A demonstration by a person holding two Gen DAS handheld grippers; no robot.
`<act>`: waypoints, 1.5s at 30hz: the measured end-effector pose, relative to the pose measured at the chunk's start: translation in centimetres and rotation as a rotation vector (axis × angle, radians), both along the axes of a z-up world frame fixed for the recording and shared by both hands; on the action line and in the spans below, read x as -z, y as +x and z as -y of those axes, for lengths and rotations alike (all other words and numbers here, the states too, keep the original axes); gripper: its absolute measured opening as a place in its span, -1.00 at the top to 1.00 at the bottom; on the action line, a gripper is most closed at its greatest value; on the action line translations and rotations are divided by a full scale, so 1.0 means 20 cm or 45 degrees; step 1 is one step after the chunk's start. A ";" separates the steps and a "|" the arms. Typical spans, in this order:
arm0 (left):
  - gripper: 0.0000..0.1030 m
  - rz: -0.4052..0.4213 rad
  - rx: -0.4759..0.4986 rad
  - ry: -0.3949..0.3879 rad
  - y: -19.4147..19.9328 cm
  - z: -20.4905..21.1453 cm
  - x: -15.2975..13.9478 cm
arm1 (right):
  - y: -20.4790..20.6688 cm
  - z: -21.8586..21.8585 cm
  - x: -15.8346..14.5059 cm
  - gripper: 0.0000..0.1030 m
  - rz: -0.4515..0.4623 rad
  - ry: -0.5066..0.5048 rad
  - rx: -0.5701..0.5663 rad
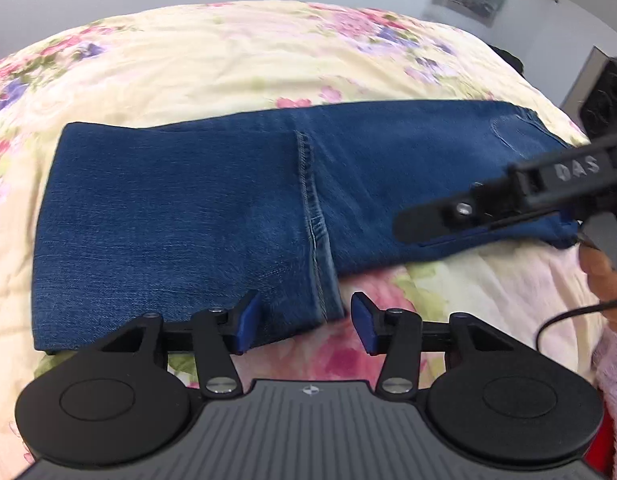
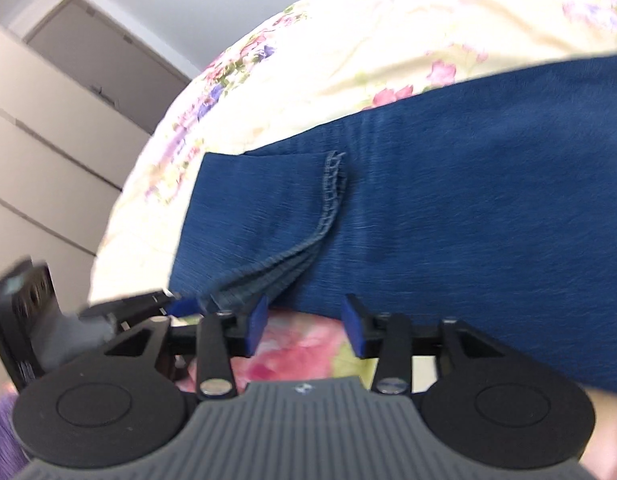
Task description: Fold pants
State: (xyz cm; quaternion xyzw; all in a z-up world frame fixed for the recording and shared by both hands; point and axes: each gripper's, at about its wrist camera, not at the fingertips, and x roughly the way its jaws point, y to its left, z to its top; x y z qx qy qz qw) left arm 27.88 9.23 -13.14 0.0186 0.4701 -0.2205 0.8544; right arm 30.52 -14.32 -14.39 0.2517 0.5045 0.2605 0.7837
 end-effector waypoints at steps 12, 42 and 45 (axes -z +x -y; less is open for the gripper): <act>-0.12 0.076 -0.208 -0.037 -0.06 -0.33 -0.10 | 0.03 -0.22 0.19 0.01 -0.179 0.131 0.046; -0.12 0.266 -0.671 0.013 -0.28 -0.55 -0.49 | 0.20 -0.60 -1.06 0.84 0.403 -0.130 -0.029; -0.12 0.280 -0.643 0.003 -0.27 -0.48 -0.52 | 0.22 -0.47 -1.35 0.84 0.513 -0.210 -0.003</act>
